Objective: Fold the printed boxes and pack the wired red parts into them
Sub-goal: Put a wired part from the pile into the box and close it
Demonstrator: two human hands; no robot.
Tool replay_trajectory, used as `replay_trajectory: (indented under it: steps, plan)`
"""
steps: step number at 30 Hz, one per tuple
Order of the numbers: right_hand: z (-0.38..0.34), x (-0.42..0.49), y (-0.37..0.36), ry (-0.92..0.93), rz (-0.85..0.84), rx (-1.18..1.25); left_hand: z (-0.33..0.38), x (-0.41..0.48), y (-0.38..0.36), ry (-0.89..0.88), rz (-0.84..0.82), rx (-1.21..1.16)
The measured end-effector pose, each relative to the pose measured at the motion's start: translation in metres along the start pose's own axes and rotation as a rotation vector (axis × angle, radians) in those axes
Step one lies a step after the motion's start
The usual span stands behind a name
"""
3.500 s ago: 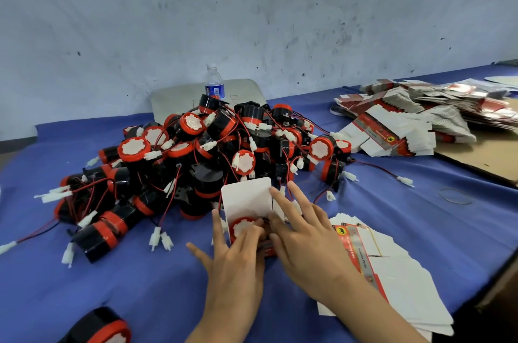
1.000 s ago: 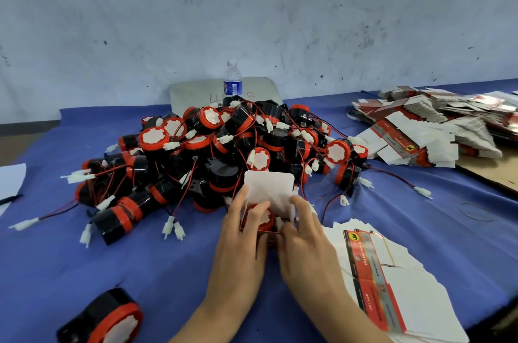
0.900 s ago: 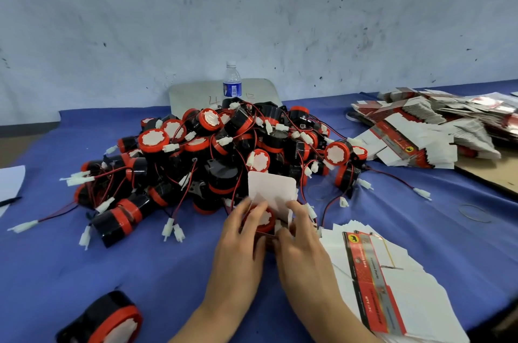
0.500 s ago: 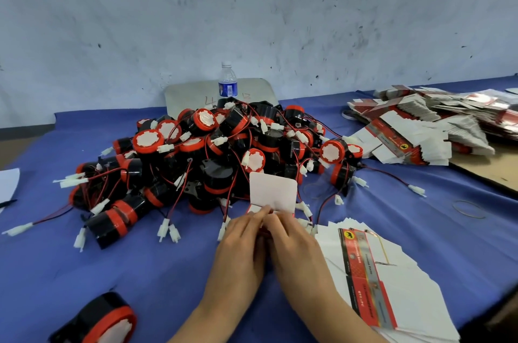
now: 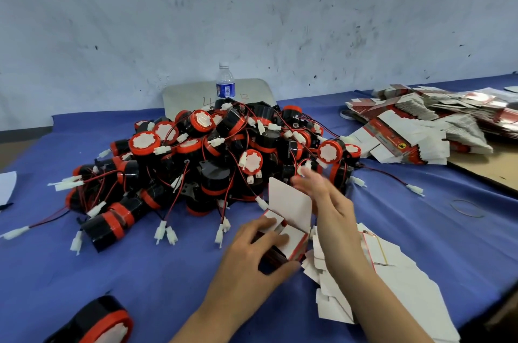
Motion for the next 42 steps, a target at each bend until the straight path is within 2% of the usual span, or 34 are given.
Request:
replay_trajectory:
  steps: [3, 10, 15, 17, 20, 22, 24, 28, 32, 35, 38, 42]
  plan:
    - [0.000, -0.001, -0.019, 0.004, -0.098, -0.103, -0.002, -0.001, -0.001, 0.004, 0.002, -0.008]
    - [-0.009, 0.002, -0.016, 0.166, -0.059, -0.396, 0.002, 0.000, 0.000, -0.022, 0.014, 0.003]
    - [-0.008, -0.007, -0.023, 0.240, -0.092, -0.548, 0.009, 0.001, 0.003, -0.024, 0.043, -0.035]
    - [-0.011, -0.015, -0.028, 0.301, -0.099, -0.588, 0.011, 0.001, 0.009, -0.008, 0.102, -0.099]
    - [-0.013, -0.030, -0.039, 0.380, -0.119, -0.624, -0.002, -0.004, 0.025, 0.100, 0.325, -0.219]
    - [-0.017, -0.039, -0.045, 0.476, -0.111, -0.705, -0.012, -0.009, 0.029, 0.163, 0.401, -0.258]
    - [-0.018, -0.041, -0.045, 0.513, -0.091, -0.746, -0.021, -0.010, 0.027, 0.190, 0.377, -0.270]
    - [-0.012, -0.039, -0.048, 0.465, -0.148, -0.749, -0.027, -0.005, 0.019, 0.236, 0.280, -0.293]
    - [-0.026, -0.043, -0.047, 0.562, -0.020, -0.768, -0.025, -0.003, 0.019, 0.257, 0.265, -0.258]
    - [-0.024, -0.045, -0.053, 0.614, -0.011, -0.832, -0.019, -0.002, 0.017, 0.181, 0.214, -0.228]
    - [-0.015, -0.040, -0.054, 0.569, -0.045, -0.837, -0.019, 0.003, 0.024, 0.101, 0.130, -0.211]
    - [-0.013, -0.036, -0.052, 0.563, -0.084, -0.879, -0.031, 0.011, 0.042, 0.130, 0.144, -0.315]
Point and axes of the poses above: each hand's wrist, its own x-axis towards the middle knuckle, its own y-axis out of the back of the hand, z = x × y, the point moved 10 cm from there along x, towards the middle knuckle, and after that the axes turned 15 degrees about -x, right-handed, at the moved point
